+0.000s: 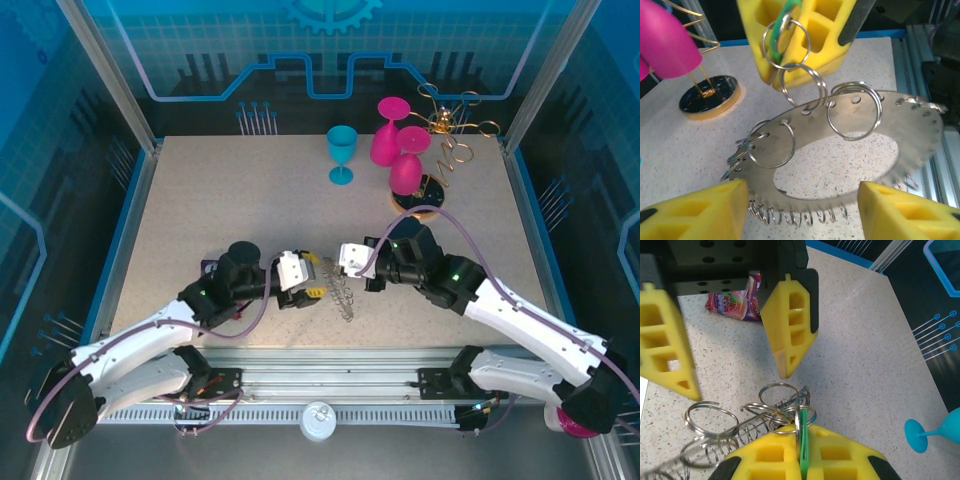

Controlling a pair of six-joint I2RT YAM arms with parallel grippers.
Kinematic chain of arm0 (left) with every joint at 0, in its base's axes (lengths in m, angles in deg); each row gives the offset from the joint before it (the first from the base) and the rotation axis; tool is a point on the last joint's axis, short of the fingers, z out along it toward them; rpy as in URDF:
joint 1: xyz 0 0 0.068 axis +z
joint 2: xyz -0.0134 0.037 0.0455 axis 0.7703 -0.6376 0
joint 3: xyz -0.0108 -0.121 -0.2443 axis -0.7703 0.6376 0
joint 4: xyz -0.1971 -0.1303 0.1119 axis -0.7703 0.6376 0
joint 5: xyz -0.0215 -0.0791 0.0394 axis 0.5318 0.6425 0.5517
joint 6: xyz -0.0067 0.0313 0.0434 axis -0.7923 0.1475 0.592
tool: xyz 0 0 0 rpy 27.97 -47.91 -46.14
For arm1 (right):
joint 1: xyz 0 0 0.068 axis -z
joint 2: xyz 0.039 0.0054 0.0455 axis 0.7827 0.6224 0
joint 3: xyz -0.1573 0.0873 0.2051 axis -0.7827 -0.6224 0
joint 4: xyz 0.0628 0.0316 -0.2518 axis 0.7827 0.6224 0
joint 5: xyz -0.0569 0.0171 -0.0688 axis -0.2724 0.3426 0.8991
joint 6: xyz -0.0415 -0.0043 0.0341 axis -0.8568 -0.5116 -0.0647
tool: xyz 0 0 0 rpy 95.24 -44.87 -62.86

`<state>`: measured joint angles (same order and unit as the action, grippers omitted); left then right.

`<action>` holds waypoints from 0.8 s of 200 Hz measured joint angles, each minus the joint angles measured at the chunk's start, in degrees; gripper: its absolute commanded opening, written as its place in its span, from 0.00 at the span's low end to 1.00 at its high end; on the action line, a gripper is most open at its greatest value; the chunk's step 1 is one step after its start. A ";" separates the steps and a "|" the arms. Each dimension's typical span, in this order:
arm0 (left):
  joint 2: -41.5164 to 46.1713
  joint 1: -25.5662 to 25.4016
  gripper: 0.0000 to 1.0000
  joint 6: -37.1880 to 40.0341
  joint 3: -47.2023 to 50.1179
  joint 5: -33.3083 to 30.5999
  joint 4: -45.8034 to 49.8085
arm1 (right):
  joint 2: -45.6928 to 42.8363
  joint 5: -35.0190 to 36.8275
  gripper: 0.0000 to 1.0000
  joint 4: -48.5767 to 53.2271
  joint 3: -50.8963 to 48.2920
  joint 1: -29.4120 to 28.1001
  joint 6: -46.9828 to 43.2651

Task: Put the keys on the keyring

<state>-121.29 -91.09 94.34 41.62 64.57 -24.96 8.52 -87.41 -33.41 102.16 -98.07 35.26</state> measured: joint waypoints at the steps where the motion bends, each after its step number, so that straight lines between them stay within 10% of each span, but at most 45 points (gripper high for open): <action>1: 0.11 0.00 0.72 0.02 0.11 -0.07 -0.04 | 0.09 -0.02 0.00 0.00 0.02 0.00 -0.02; 112: 28.94 1.29 0.90 -12.22 11.54 -51.19 -20.87 | 29.62 1.90 0.00 -15.34 13.60 -9.42 9.75; 160: 28.72 3.13 0.91 -15.76 12.00 -61.13 -19.19 | 39.41 3.98 0.00 -20.68 14.05 -7.87 21.44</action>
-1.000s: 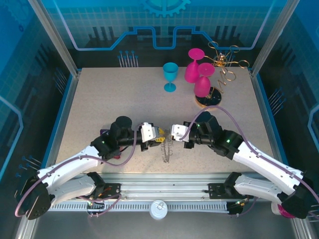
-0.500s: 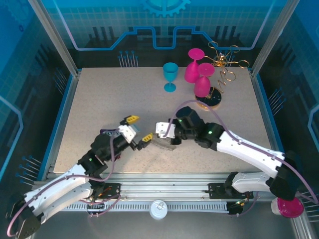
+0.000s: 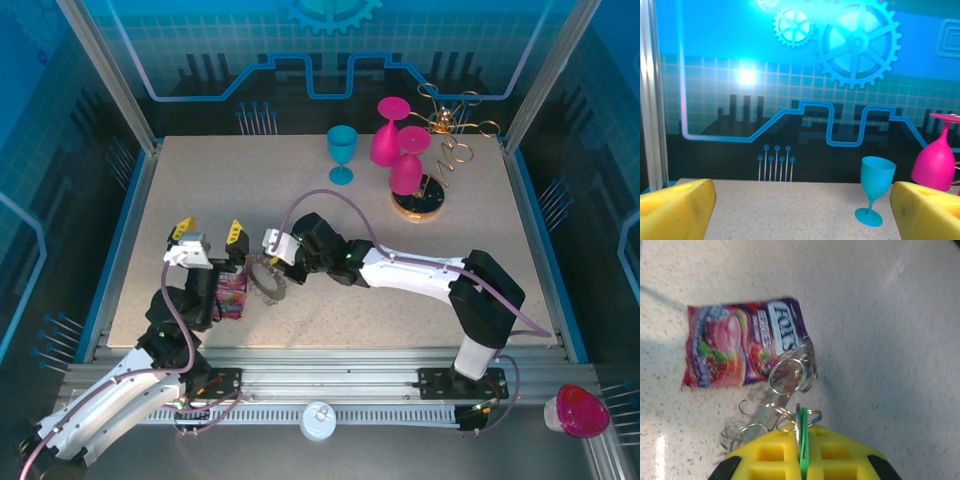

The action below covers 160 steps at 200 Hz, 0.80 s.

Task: Put the keys on the keyring

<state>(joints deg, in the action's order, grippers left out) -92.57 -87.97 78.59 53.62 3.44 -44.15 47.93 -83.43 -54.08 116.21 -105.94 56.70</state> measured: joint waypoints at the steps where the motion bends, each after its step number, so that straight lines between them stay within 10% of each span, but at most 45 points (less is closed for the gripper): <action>1: -0.04 0.04 0.91 -0.02 0.00 -0.04 0.07 | 0.00 0.04 0.00 0.00 -0.13 0.04 0.09; 160: -21.20 11.17 0.95 -7.26 -0.11 1.95 6.43 | -12.13 33.09 0.39 18.23 -21.66 21.11 -17.40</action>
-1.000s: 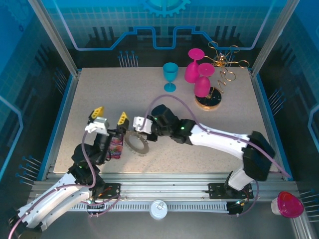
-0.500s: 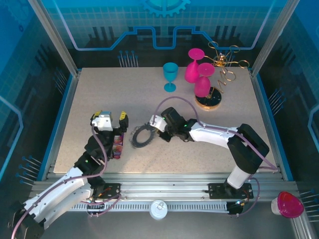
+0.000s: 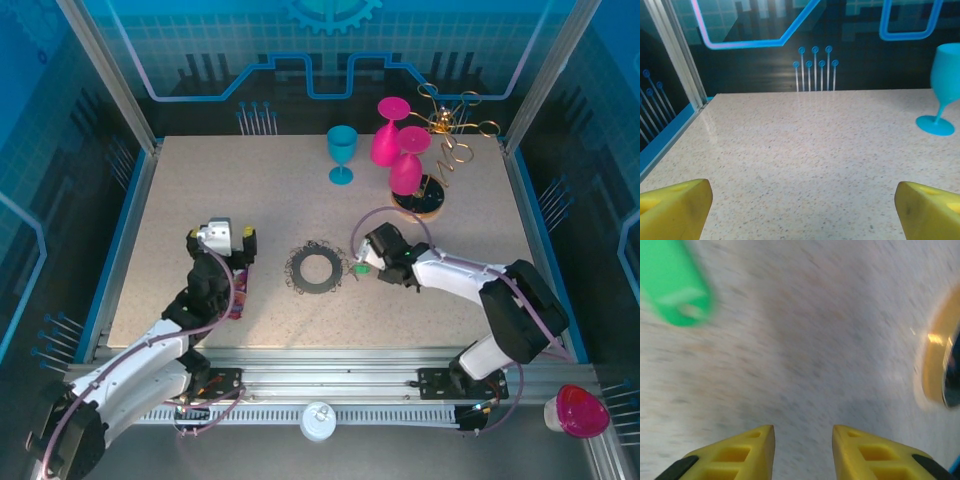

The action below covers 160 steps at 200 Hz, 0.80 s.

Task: Put the keys on the keyring

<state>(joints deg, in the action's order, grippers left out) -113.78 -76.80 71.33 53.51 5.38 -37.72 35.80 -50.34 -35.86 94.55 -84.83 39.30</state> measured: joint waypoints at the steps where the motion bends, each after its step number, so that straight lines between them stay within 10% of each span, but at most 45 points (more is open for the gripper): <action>1: -0.11 0.15 0.95 0.00 -0.02 0.09 0.00 | -0.07 0.02 0.39 -0.07 -0.02 0.13 0.22; 56: -10.62 11.78 0.97 -0.22 -0.57 7.17 -3.19 | -15.37 -14.34 0.46 -31.06 -16.63 15.91 17.59; 116: -29.97 17.20 0.99 0.72 1.66 17.20 -21.14 | 0.26 -29.11 0.49 -66.18 -26.71 30.58 26.56; 160: -43.63 20.13 0.99 1.92 2.21 23.37 -37.31 | 1.27 -36.13 0.51 -72.94 -27.76 33.40 30.27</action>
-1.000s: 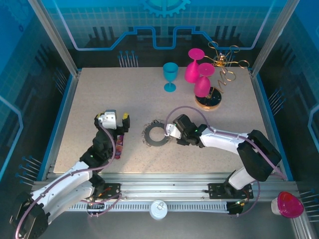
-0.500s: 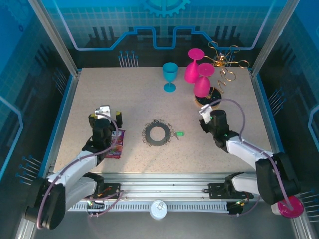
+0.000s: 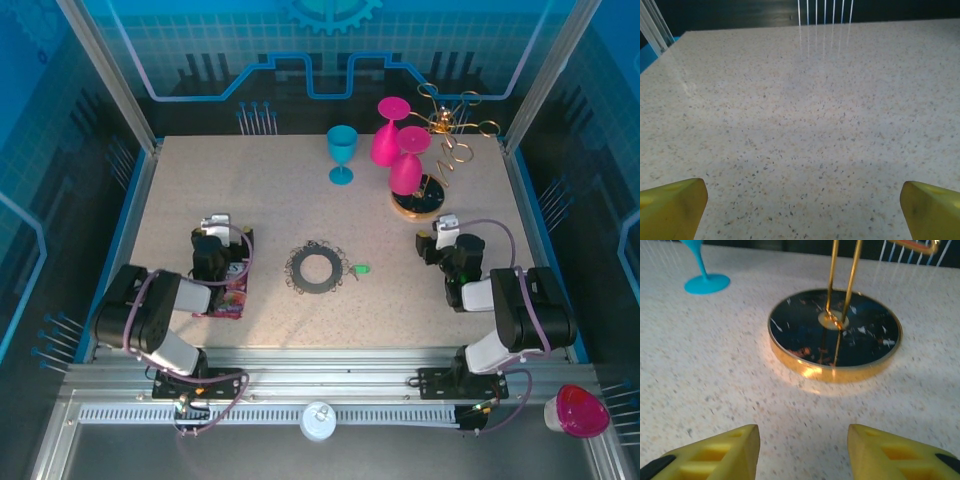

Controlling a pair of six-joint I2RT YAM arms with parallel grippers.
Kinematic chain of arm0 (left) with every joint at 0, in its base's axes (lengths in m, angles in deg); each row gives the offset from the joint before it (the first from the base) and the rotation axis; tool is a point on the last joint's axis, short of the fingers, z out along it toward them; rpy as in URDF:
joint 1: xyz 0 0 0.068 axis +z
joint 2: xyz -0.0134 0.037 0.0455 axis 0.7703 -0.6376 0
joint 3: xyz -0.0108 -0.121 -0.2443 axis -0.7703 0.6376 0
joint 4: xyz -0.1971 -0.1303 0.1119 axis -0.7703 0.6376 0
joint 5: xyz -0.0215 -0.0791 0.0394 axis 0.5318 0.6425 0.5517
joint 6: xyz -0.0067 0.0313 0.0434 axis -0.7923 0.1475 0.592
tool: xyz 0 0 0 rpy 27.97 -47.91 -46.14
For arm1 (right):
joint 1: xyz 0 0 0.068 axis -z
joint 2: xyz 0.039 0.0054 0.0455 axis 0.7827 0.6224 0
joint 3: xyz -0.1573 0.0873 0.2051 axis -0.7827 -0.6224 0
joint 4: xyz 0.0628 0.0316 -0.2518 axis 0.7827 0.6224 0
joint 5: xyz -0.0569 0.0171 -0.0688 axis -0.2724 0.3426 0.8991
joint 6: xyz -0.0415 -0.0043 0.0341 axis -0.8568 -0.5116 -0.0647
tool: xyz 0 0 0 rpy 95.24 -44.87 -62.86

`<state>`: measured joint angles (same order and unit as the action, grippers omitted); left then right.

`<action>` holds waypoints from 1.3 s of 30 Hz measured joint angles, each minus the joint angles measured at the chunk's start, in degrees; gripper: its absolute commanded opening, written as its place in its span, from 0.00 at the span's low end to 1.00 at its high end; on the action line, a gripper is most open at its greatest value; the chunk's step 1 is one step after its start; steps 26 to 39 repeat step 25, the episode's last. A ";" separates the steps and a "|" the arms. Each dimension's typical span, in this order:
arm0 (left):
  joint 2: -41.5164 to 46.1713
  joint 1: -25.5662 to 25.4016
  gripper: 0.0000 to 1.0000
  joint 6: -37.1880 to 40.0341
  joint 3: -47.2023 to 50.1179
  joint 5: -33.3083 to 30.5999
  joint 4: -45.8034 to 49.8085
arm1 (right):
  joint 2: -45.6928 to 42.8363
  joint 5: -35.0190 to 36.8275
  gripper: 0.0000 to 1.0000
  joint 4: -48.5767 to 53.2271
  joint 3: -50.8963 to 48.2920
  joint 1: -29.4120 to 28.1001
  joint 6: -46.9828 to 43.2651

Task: Put the keys on the keyring

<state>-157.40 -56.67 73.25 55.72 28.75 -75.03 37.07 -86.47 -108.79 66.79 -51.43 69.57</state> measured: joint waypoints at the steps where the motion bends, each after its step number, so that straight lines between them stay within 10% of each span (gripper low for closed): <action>1: -0.31 0.37 0.99 0.00 0.35 0.87 0.07 | 0.04 -0.76 0.51 0.15 0.68 0.00 0.17; 20: -0.24 5.31 0.99 -2.23 -5.14 5.84 4.50 | 0.04 -1.11 0.73 1.90 3.21 0.00 2.16; 23: -0.24 5.31 0.99 -2.56 -5.16 6.82 5.38 | 0.04 -1.05 1.00 2.10 3.21 -0.02 2.19; 39: -0.24 5.31 0.99 -2.58 -5.16 7.06 5.79 | 0.04 -0.96 1.00 2.16 3.21 -0.02 2.29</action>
